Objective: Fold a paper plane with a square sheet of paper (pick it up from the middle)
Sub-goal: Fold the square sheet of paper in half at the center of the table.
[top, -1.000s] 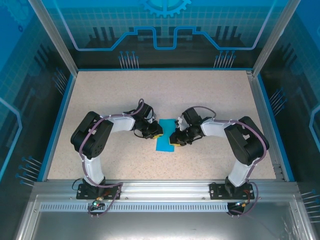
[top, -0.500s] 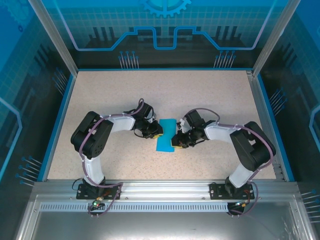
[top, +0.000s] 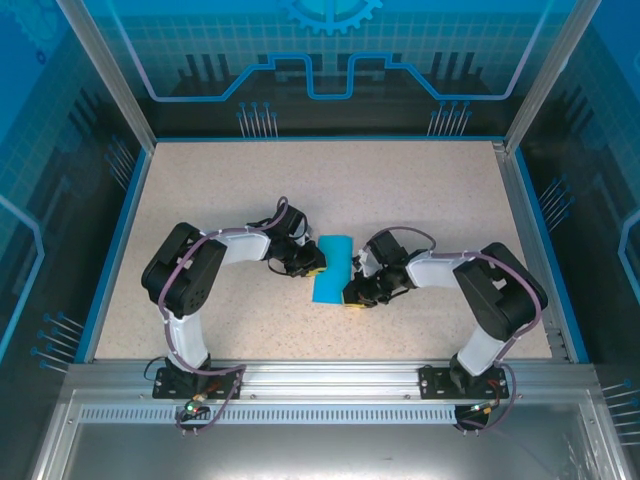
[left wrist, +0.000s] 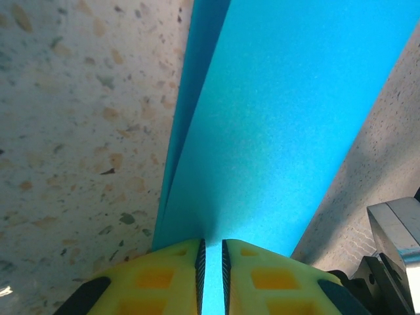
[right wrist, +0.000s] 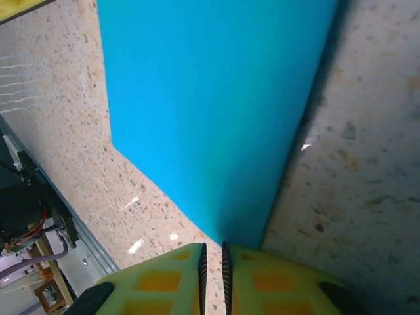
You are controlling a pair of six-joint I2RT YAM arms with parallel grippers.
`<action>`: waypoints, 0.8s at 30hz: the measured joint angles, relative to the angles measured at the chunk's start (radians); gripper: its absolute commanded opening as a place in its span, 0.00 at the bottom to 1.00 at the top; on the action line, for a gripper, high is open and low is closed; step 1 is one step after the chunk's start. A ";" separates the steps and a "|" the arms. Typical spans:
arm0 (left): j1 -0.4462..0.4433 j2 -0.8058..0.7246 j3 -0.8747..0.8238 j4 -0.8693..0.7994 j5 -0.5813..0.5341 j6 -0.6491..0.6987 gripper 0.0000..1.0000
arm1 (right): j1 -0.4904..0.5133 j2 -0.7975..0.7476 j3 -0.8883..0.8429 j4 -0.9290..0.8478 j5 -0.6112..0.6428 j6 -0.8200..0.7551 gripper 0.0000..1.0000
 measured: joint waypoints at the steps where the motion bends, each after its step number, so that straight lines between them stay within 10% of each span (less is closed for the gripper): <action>1: 0.000 0.000 0.000 0.000 0.000 0.000 0.18 | -0.001 -0.011 0.002 -0.005 -0.002 -0.001 0.18; 24: 0.000 0.000 0.004 -0.008 0.000 0.005 0.18 | -0.225 0.376 0.540 -0.086 -0.029 -0.087 0.17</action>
